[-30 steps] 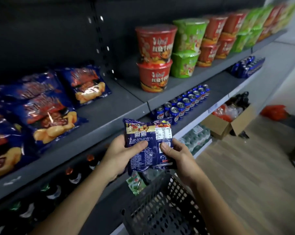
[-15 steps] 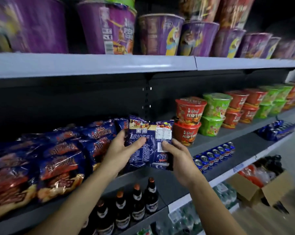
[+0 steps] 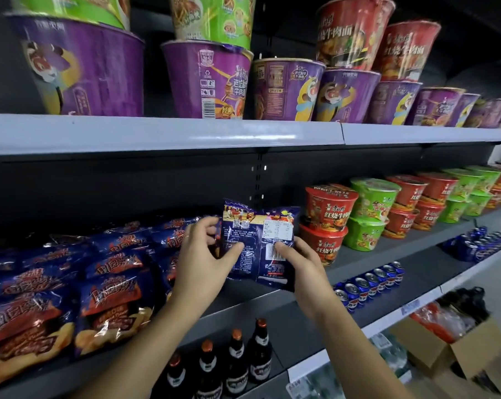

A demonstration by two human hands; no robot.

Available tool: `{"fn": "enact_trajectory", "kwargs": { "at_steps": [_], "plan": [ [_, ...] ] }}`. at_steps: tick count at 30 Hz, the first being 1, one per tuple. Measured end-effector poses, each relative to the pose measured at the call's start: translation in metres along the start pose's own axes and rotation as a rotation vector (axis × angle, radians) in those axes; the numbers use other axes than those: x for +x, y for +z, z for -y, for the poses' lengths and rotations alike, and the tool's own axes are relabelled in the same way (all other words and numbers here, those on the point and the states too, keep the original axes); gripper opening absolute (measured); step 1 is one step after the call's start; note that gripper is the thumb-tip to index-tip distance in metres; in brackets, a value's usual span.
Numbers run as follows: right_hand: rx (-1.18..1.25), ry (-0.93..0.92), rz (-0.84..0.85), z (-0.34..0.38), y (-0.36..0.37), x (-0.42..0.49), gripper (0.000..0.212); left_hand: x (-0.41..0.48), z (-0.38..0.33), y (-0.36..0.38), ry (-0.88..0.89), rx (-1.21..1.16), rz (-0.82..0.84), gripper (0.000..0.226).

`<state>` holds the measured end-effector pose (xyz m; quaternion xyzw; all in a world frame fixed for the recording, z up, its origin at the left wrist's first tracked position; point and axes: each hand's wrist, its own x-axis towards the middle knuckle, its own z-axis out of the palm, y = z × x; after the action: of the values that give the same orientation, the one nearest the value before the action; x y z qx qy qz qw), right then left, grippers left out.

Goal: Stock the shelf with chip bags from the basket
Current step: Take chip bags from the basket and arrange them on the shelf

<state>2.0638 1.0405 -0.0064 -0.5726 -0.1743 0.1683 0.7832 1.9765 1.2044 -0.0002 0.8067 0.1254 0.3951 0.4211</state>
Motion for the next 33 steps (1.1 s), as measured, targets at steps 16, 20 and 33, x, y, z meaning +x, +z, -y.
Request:
{"fn": "enact_trajectory", "kwargs": {
  "at_steps": [16,20,33],
  "plan": [
    [-0.267,-0.277,0.000,0.002,0.001,-0.003,0.027,0.011,-0.003,0.024,-0.333,-0.380,0.178,0.033],
    [-0.229,-0.194,-0.081,-0.007,-0.009,0.009,0.042,0.011,0.005,0.025,-0.384,-0.445,0.203,0.031],
    [-0.218,-0.022,-0.181,-0.041,-0.031,0.034,0.032,0.000,0.034,0.054,-0.367,-0.074,0.292,0.023]
  ]
}}
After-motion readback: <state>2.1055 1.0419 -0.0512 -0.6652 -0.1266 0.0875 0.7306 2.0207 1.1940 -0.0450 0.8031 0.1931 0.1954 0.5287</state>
